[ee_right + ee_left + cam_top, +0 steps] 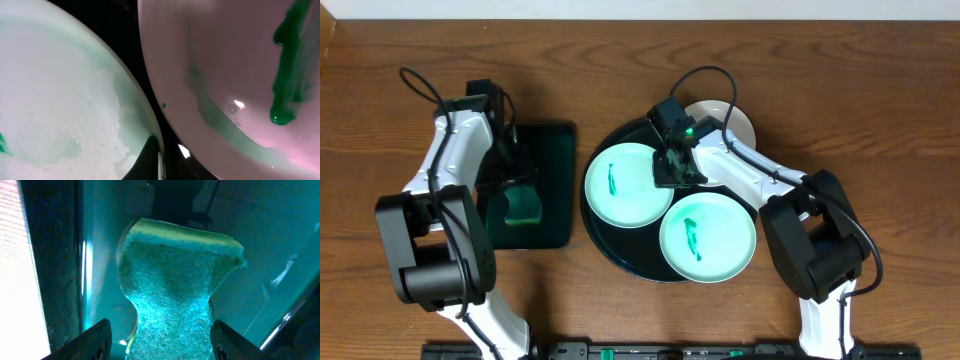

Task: Clean dirty plates on tray and stack at the side
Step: 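Grasp the green sponge with the left gripper and lift it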

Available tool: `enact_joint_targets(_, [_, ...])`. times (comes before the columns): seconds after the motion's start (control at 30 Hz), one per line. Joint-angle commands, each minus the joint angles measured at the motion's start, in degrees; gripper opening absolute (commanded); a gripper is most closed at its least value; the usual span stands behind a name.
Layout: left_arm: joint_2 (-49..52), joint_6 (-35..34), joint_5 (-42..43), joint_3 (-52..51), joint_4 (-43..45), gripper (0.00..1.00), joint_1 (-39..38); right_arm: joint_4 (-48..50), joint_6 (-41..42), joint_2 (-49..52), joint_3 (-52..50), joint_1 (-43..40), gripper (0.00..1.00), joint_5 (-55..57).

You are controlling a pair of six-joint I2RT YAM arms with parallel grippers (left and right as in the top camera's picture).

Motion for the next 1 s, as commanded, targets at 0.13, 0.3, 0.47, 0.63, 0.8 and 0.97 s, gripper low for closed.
enact_joint_targets(0.13, [2.1,3.1,5.2,-0.5,0.4,0.62,0.3,0.9,1.0,2.3,0.2,0.7,0.01,0.8])
enact_joint_targets(0.3, [3.5,3.0,4.2,-0.5,0.5,0.57,0.5,0.8,0.9,2.3,0.2,0.7,0.01,0.8])
enact_joint_targets(0.47, [3.8,0.4,1.0,-0.7,0.8,0.54,0.6,0.9,0.9,2.3,0.2,0.7,0.01,0.8])
enact_joint_targets(0.63, [3.9,0.0,1.6,-2.8,2.9,0.53,0.6,1.0,0.9,2.3,0.2,0.7,0.01,0.8])
enact_joint_targets(0.8, [3.9,-0.6,2.0,-6.9,6.1,0.34,0.6,1.0,0.9,2.3,0.2,0.7,0.01,0.8])
enact_joint_targets(0.97, [3.3,-0.8,1.9,-6.3,5.9,0.07,0.6,1.4,0.9,2.3,0.2,0.7,0.01,0.8])
